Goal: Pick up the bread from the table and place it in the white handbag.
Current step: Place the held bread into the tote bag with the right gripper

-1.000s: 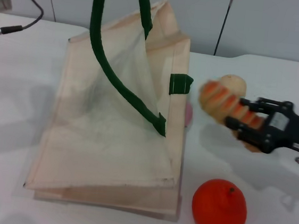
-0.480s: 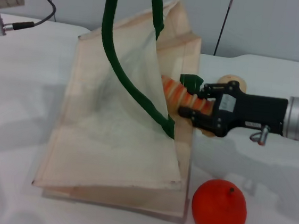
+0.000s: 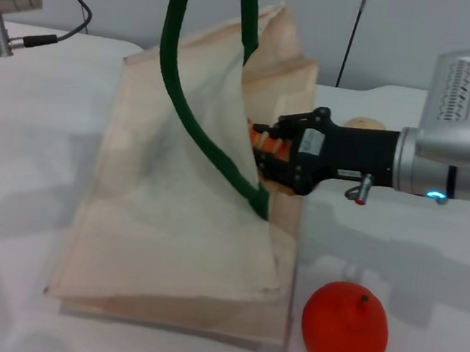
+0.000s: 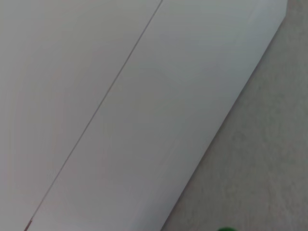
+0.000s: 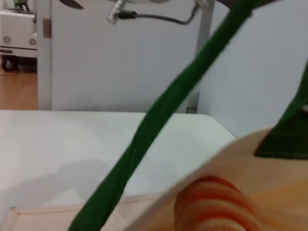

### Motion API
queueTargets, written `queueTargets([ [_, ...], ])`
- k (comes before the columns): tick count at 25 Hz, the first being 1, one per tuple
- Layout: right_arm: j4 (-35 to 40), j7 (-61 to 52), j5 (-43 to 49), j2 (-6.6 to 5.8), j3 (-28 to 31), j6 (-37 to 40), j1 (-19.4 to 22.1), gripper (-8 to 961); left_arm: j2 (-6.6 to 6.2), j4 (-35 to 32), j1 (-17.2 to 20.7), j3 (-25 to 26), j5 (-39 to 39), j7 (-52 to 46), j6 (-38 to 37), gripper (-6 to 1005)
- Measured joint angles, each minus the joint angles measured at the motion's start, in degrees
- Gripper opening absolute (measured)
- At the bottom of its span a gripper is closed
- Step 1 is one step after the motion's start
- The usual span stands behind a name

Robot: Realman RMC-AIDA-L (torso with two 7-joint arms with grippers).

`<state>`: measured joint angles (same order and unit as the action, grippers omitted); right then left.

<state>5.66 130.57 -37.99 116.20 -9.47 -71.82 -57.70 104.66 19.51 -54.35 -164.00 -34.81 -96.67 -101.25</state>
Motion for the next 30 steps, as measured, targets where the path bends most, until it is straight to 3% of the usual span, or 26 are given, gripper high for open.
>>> queueTargets([
  [14, -2.81, 0.30, -0.77, 0.16, 1.48, 2.36, -1.48, 307, 0.18, 0.00, -0.57, -0.01, 0.01, -0.01, 0.08, 119],
  [19, -2.92, 0.30, -0.77, 0.16, 1.48, 2.80, -1.50, 536, 0.18, 0.00, -0.47, -0.01, 0.01, 0.01, 0.08, 119],
  [30, -2.68, -0.15, -0.77, 0.15, 2.53, 3.28, -0.60, 881, 0.18, 0.10, -0.36, 0.00, -0.04, 0.01, 0.09, 119],
])
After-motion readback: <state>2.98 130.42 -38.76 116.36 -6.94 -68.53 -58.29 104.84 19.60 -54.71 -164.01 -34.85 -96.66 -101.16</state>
